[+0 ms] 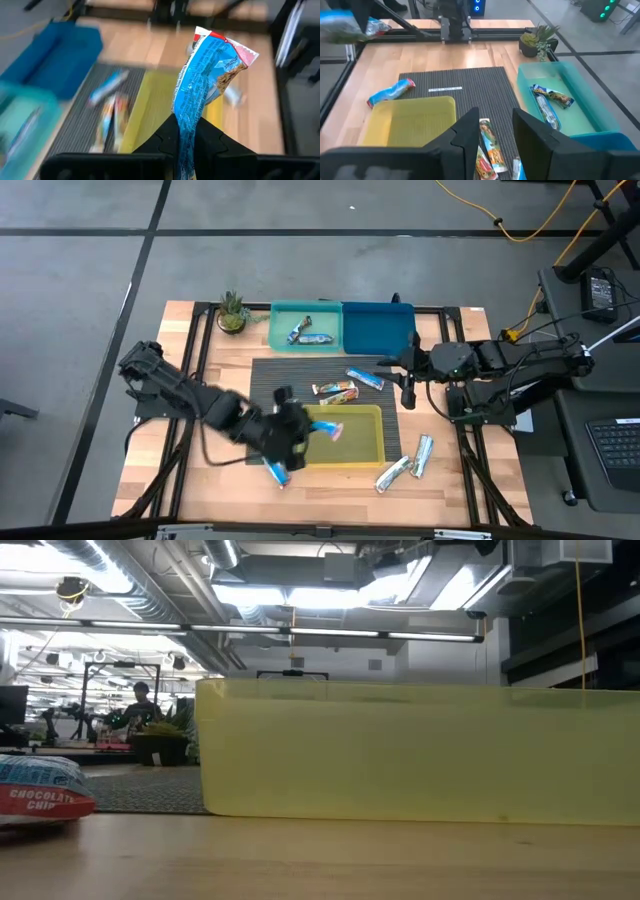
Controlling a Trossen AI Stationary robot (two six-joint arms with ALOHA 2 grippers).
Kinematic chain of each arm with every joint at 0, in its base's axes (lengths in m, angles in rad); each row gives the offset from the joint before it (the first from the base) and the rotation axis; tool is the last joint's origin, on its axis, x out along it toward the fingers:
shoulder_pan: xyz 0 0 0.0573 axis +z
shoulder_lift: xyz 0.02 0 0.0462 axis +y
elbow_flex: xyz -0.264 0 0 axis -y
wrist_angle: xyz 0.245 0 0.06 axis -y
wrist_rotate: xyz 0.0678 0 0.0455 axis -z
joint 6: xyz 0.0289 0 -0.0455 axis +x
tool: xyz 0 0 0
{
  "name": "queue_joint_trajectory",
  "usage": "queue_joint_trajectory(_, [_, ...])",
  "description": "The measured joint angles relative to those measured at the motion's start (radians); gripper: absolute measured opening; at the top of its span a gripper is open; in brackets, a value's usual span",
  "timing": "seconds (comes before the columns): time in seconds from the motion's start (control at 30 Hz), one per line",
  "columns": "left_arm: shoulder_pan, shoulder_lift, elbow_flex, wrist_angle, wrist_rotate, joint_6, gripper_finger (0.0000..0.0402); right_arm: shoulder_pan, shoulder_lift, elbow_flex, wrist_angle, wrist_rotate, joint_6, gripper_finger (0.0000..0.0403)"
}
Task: Pick and place Granola Bars by type
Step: Put the red granola bar into the yellow bin
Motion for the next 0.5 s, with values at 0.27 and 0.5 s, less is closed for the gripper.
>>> queue_joint_trajectory(0.27, [0.154,0.000,0.000,0.227,0.136,0.151,0.0023,0.000,-0.043,0.000,-0.032,0.009,-0.073,0.0121])
queue_joint_trajectory(0.5, [0.188,0.001,-0.002,0.211,0.171,0.153,0.0024,0.000,-0.103,0.001,-0.032,0.072,-0.111,0.0121])
